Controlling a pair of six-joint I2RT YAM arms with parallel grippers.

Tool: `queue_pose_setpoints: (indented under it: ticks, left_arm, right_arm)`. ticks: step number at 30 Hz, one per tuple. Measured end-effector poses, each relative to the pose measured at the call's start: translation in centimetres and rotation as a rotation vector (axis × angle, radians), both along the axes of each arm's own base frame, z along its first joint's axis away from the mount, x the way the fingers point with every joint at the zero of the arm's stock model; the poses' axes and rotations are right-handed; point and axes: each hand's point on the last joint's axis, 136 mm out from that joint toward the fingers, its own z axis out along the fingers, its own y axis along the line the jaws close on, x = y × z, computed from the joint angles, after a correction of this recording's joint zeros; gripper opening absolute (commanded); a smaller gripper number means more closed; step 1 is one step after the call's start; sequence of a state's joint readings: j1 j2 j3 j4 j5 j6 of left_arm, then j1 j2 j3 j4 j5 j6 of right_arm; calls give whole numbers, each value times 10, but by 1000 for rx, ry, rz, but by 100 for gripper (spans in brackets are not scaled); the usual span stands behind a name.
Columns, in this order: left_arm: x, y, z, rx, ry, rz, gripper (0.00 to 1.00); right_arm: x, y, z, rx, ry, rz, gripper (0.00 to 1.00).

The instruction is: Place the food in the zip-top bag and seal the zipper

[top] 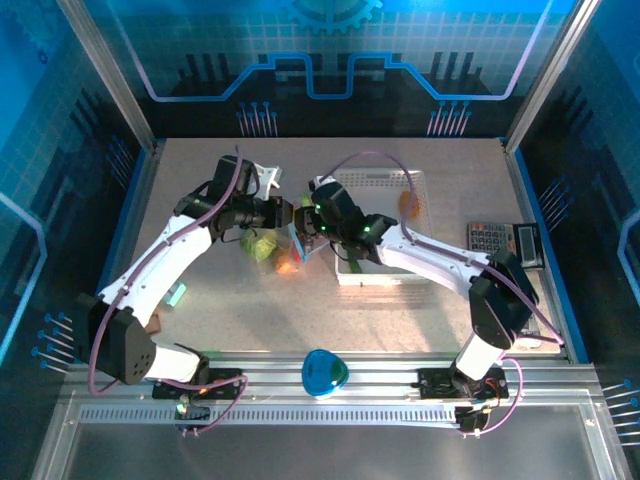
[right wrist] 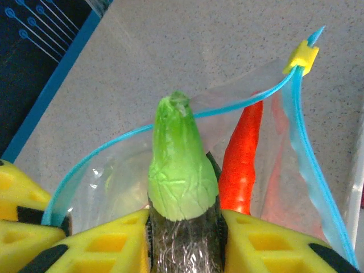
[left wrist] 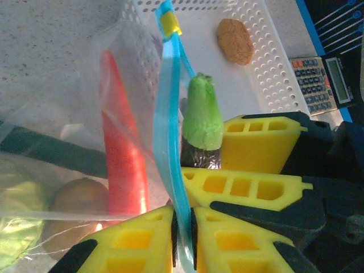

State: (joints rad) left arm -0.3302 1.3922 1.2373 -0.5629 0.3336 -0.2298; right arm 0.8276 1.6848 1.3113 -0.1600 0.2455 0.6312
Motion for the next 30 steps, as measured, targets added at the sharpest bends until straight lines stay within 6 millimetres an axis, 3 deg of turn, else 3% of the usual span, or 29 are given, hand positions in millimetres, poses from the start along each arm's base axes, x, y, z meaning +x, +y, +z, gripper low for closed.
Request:
queue_pose_setpoints:
  ticks: [5, 13, 16, 19, 24, 26, 30]
  left_arm:
    - [0, 5, -2, 7, 14, 14, 18]
    - [-1, 6, -3, 8, 22, 13, 18]
    - [-1, 4, 0, 3, 18, 8, 18]
    - [-1, 4, 2, 1, 13, 8, 18]
    - [-1, 4, 3, 0, 9, 8, 21]
    - [-2, 4, 4, -1, 7, 8, 21]
    - [-2, 5, 5, 0, 5, 7, 21]
  right_arm:
    - [1, 1, -4, -36, 38, 17, 52]
    - [0, -5, -7, -80, 51, 36, 53]
    - [-1, -14, 0, -102, 36, 45, 54]
    - [4, -38, 18, -125, 22, 21, 54]
    - [33, -99, 47, -162, 8, -100, 54]
    - [39, -124, 41, -199, 41, -149, 54]
    - [38, -163, 5, -277, 183, -205, 54]
